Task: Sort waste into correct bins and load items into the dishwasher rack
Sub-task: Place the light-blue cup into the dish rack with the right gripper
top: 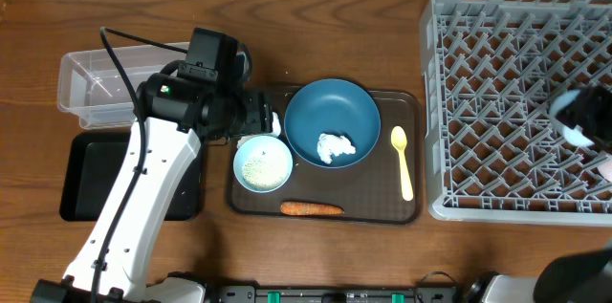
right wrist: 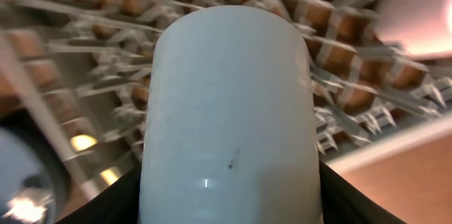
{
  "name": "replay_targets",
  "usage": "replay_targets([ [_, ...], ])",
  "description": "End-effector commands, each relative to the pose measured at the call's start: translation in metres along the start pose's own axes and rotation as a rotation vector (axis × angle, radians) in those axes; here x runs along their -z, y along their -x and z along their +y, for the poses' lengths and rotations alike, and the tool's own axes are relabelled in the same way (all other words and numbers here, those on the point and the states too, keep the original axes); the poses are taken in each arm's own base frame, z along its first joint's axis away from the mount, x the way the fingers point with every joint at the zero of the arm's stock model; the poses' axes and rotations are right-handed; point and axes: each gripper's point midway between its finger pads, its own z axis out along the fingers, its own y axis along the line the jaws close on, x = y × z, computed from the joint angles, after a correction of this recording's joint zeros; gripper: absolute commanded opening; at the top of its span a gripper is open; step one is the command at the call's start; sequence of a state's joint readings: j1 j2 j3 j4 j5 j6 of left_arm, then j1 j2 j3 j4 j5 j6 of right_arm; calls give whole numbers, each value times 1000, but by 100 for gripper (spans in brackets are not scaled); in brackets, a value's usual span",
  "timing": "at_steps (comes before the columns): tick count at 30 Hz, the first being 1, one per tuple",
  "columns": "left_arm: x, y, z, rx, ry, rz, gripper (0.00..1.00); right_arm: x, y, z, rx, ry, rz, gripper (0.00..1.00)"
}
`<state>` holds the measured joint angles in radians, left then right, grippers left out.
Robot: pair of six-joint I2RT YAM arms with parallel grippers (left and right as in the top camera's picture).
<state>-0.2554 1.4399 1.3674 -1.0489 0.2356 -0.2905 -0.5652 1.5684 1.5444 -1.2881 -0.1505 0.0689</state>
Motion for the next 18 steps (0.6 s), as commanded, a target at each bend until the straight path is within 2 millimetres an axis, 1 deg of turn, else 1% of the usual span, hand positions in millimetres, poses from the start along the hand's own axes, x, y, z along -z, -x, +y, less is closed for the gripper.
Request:
replay_targets([
  [1,3,1,2,-9,11,-9,71,-12,5,-30,-76,-96,35,26],
  [2,3,1,2,-9,11,-9,71,-18,5,-34,-88,-100,55,23],
  [5,3,1,2,-9,11,-9,71,-32,4,-44,-114,-107,98,22],
  [11,3,1,2,-9,11,-9,71,-52,0,-58,-155,-115,169,22],
  [18,3,1,2,-9,11,-9,71,-64,-10,-66,-169,-137,240,22],
])
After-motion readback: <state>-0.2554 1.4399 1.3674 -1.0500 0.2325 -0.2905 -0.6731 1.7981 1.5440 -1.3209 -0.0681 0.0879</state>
